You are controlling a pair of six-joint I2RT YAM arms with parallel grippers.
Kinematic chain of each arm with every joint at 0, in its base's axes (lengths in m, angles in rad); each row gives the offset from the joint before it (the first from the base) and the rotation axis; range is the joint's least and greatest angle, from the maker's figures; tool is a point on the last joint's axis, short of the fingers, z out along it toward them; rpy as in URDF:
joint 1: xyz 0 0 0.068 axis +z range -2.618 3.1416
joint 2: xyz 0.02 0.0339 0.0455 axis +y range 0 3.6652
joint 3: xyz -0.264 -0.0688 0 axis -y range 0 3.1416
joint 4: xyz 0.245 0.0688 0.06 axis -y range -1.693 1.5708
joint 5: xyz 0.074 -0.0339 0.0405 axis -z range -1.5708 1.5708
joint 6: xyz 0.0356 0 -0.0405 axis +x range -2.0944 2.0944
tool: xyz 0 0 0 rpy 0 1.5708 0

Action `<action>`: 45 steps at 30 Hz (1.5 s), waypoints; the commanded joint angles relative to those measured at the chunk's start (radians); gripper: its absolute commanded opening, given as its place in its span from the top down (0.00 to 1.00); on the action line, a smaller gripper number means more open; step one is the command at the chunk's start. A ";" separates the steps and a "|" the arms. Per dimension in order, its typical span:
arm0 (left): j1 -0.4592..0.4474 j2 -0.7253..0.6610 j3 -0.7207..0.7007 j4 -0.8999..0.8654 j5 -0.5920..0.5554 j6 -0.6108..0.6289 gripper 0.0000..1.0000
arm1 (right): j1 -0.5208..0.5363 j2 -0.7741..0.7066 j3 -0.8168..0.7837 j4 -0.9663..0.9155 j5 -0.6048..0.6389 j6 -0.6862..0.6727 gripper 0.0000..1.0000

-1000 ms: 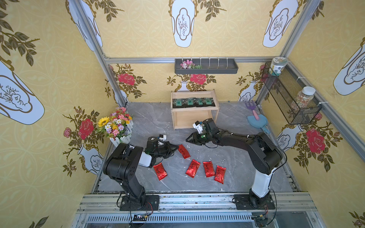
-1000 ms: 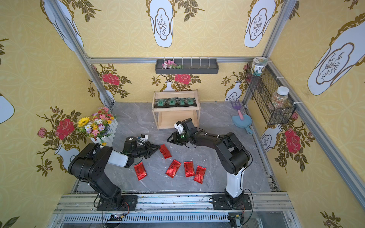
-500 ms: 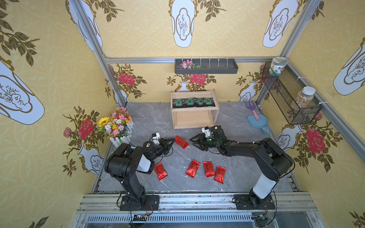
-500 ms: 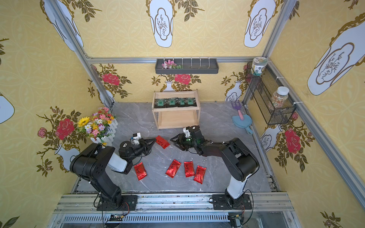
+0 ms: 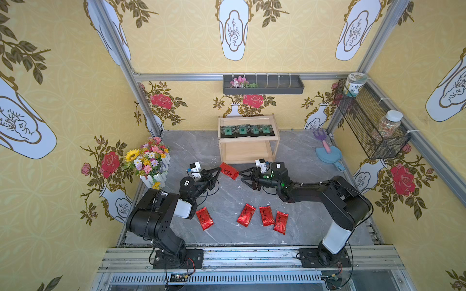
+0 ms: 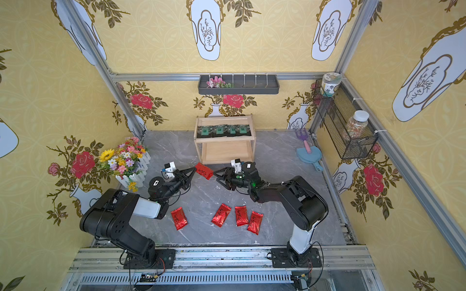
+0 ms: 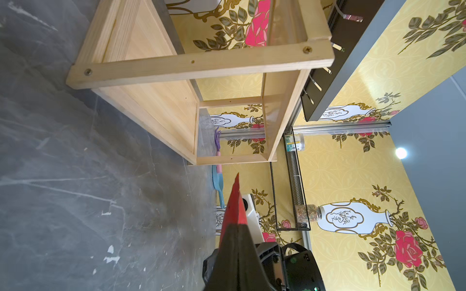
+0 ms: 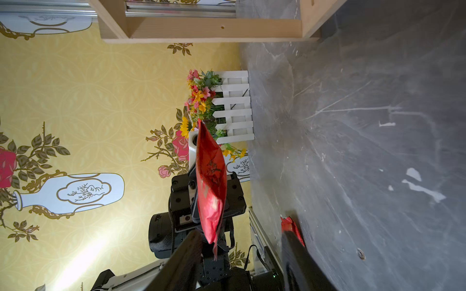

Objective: Place the tea bags on the shelf by color
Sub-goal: Pick up the tea bag from the center of the board.

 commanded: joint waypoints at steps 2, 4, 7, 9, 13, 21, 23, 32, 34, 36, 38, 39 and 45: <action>0.000 0.002 0.011 -0.001 -0.012 0.010 1.00 | 0.019 0.028 0.015 0.155 -0.017 0.055 0.49; 0.001 0.001 0.012 -0.002 -0.012 0.010 1.00 | 0.025 0.036 0.022 0.171 -0.023 0.057 0.52; 0.001 -0.001 0.010 -0.003 -0.012 0.010 1.00 | 0.033 0.034 0.034 0.150 -0.028 0.037 0.54; 0.001 -0.004 0.008 -0.004 -0.014 0.010 1.00 | 0.036 0.040 0.040 0.158 -0.033 0.039 0.58; 0.001 -0.013 0.006 -0.012 -0.017 0.013 1.00 | 0.044 0.065 0.047 0.199 -0.040 0.056 0.64; 0.001 -0.024 0.003 -0.021 -0.014 0.018 1.00 | 0.051 0.103 0.051 0.273 -0.049 0.092 0.81; 0.002 -0.025 0.003 -0.023 -0.013 0.017 1.00 | 0.051 0.103 0.048 0.285 -0.047 0.096 0.92; 0.040 -0.089 -0.010 -0.092 -0.003 0.027 1.00 | 0.034 0.092 0.016 0.266 -0.046 0.101 1.00; 0.051 -0.107 -0.013 -0.113 0.001 0.033 1.00 | 0.029 0.093 0.005 0.260 -0.044 0.099 1.00; 0.052 -0.120 -0.011 -0.127 0.000 0.039 1.00 | 0.030 0.094 0.002 0.244 -0.045 0.093 1.00; 0.052 -0.117 -0.005 -0.130 0.009 0.039 1.00 | 0.034 0.097 0.012 0.235 -0.046 0.088 1.00; 0.052 -0.111 -0.003 -0.128 0.015 0.039 1.00 | 0.035 0.097 0.016 0.231 -0.048 0.084 1.00; 0.053 -0.094 -0.001 -0.097 0.055 0.049 0.89 | 0.029 0.112 0.033 0.210 -0.035 0.065 1.00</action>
